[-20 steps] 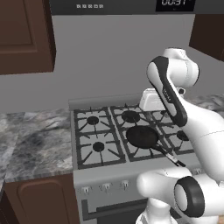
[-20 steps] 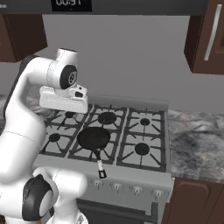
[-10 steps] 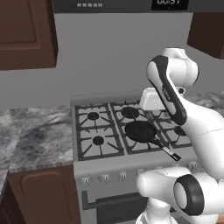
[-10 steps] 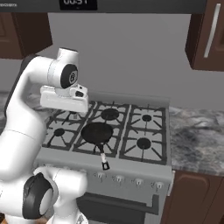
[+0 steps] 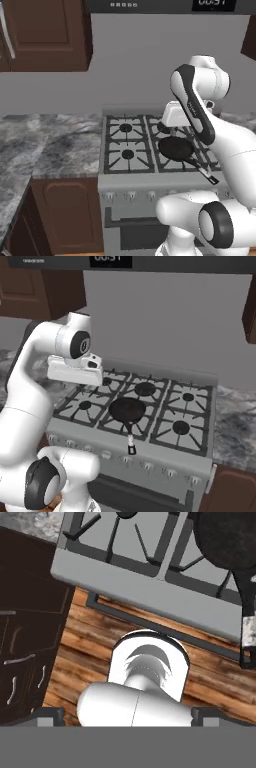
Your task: Put the onion and sweet potato in the pan. Then turn on the front center burner and set the heat to medium.
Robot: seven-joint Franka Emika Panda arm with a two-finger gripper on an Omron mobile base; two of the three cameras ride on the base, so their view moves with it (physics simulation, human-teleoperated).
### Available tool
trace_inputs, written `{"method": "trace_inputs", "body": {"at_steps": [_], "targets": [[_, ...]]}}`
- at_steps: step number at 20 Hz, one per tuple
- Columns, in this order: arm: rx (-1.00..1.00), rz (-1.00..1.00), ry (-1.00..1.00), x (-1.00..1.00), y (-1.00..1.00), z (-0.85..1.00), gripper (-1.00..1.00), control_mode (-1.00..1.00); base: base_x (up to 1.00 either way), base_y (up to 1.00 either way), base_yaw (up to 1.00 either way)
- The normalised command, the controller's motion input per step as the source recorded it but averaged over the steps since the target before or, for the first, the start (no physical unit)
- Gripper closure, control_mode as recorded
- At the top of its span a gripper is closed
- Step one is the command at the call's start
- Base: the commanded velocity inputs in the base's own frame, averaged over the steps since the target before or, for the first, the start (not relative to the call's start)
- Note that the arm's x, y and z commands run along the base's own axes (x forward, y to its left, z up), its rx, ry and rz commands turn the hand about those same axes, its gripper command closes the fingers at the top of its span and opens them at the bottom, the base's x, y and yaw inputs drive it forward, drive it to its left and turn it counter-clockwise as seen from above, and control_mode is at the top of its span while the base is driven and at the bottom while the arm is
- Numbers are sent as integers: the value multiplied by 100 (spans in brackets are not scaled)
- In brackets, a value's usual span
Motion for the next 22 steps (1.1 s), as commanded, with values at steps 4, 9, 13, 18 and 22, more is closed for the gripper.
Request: {"method": "trace_inputs", "body": {"at_steps": [4,9,13,18,22], "targets": [[0,0,0,0,0,0,-100,100,3,1,43],[0,0,0,0,0,0,-100,100,13,15,33],[0,0,0,0,0,0,-100,100,8,20,26],[0,0,0,0,0,0,-100,100,0,30,22],[0,0,0,0,0,0,-100,100,0,70,8]]}}
